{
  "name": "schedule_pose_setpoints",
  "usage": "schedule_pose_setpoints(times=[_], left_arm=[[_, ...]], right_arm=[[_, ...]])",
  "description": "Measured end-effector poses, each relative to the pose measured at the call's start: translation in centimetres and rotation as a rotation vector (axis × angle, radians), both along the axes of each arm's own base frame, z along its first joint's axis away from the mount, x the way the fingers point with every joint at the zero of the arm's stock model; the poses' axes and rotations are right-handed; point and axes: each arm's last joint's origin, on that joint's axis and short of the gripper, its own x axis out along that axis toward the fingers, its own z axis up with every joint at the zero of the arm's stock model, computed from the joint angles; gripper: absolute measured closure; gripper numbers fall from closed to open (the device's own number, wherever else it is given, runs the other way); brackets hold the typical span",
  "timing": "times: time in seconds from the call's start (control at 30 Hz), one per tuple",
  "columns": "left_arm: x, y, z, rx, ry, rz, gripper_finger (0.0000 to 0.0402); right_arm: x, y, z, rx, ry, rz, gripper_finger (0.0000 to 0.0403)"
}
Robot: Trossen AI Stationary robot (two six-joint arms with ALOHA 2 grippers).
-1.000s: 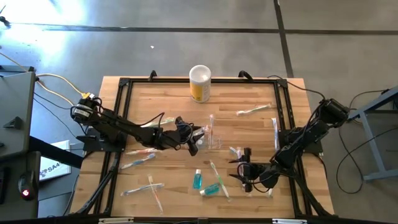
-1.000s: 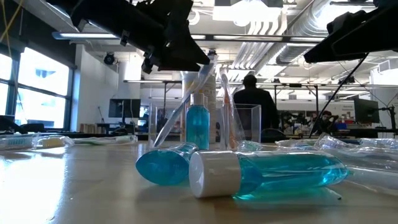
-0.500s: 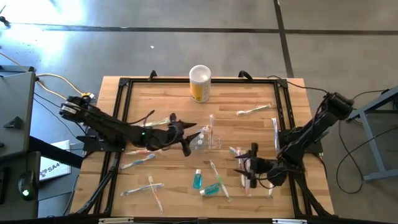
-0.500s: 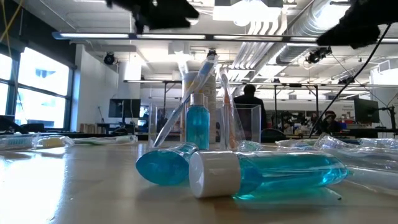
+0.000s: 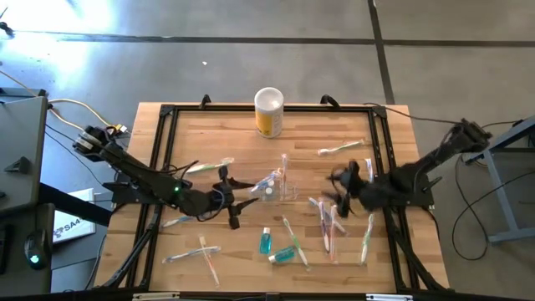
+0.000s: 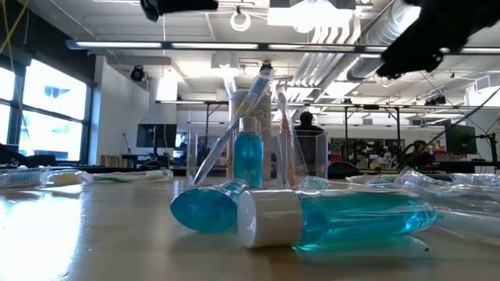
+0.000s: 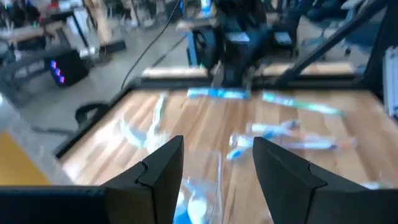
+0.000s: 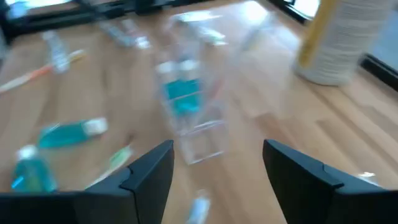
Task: Pick & Place toothbrushing station
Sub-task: Put the green toothbrush into the right part of the transparent organizer
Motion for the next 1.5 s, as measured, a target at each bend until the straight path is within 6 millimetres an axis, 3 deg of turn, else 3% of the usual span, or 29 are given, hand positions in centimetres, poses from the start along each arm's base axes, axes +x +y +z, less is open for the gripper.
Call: schedule_pose_setpoints(times=[0.37, 0.7, 0.97, 1.3, 1.5], left_arm=[[-0.1, 0.1, -0.5, 0.019, 0.044, 0.003, 0.0215], [-0.2, 0.1, -0.8, 0.01, 0.068, 0.008, 0.0215], [-0.2, 0.1, -0.8, 0.018, 0.076, 0.007, 0.0215], [-0.4, 0.2, -1.3, 0.047, 0.131, 0.007, 0.0215], [-0.4, 0.2, -1.4, 0.046, 0.133, 0.008, 0.0215]], right_arm=[[-0.3, -9.8, -1.5, -0.071, 0.349, -0.18, 0.0165], [-0.4, -16.2, -4.9, -0.033, 0.634, -0.201, 0.0165], [0.5, -18.1, -8.7, 0.041, 0.801, -0.123, 0.0165], [1.5, -19.3, -10.2, -0.058, 0.844, -0.116, 0.0165], [1.0, -20.4, -11.4, 0.076, 0.846, -0.125, 0.0165]])
